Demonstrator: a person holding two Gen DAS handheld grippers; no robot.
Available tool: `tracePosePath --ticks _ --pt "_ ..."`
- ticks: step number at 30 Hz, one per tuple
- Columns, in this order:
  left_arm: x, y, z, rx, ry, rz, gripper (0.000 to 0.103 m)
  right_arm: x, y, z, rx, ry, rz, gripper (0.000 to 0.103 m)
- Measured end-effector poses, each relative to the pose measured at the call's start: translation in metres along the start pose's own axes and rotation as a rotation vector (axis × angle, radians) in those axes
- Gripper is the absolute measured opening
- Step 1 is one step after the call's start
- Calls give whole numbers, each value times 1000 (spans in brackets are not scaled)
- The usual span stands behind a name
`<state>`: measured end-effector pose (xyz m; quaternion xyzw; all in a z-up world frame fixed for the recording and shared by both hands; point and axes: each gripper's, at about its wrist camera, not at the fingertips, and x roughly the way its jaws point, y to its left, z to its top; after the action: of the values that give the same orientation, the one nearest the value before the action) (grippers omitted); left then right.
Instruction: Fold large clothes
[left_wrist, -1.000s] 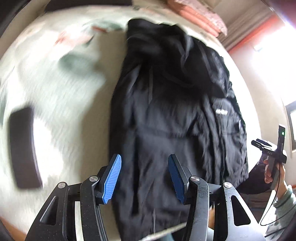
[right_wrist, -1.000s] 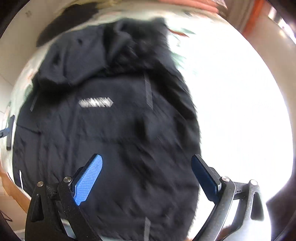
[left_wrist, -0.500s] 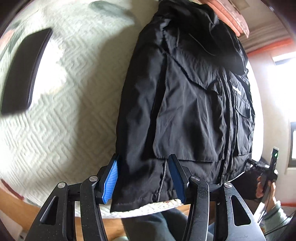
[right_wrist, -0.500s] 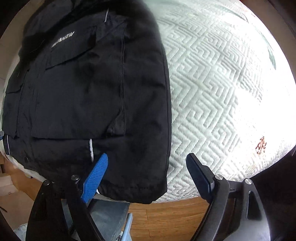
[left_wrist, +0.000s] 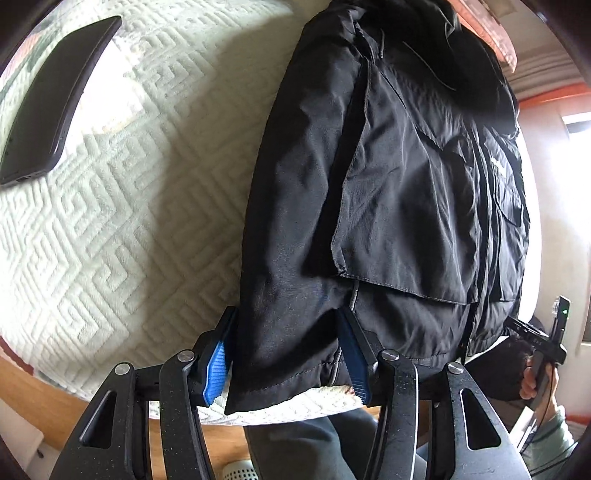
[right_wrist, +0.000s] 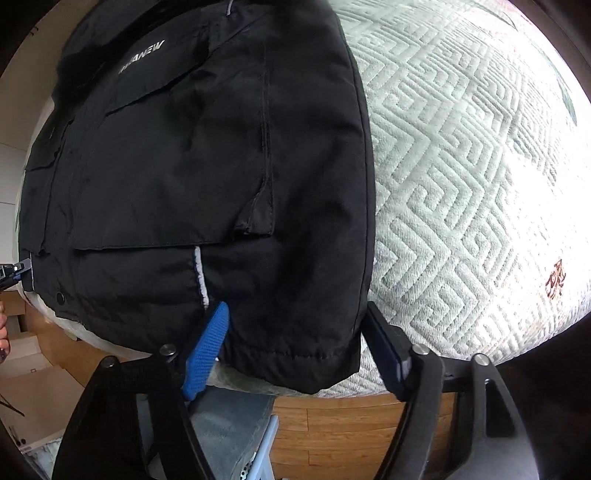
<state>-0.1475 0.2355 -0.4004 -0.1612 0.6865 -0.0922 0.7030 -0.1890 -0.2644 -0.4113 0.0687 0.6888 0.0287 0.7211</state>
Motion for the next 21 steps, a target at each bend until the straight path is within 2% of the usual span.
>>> tracePosePath --ticks 1,4,5,7,13,21 --pt "1 -1 -1 4 -2 -3 38 -1 4 -1 -4 -1 0 60" --pt "2 -10 -2 39 6 19 14 -9 8 -1 -25 -15 -4 35" --pt "0 -12 -2 51 2 16 11 -13 11 0 -22 -21 -1 26" --pt "-8 -17 -2 64 -14 -4 9 -22 14 1 -19 -34 -2 20" --pt "-38 -27 3 89 -35 -63 8 -49 26 9 -7 -53 -15 15" --pt "-90 -51 44 181 -102 -152 8 -111 48 44 -48 -133 -33 12"
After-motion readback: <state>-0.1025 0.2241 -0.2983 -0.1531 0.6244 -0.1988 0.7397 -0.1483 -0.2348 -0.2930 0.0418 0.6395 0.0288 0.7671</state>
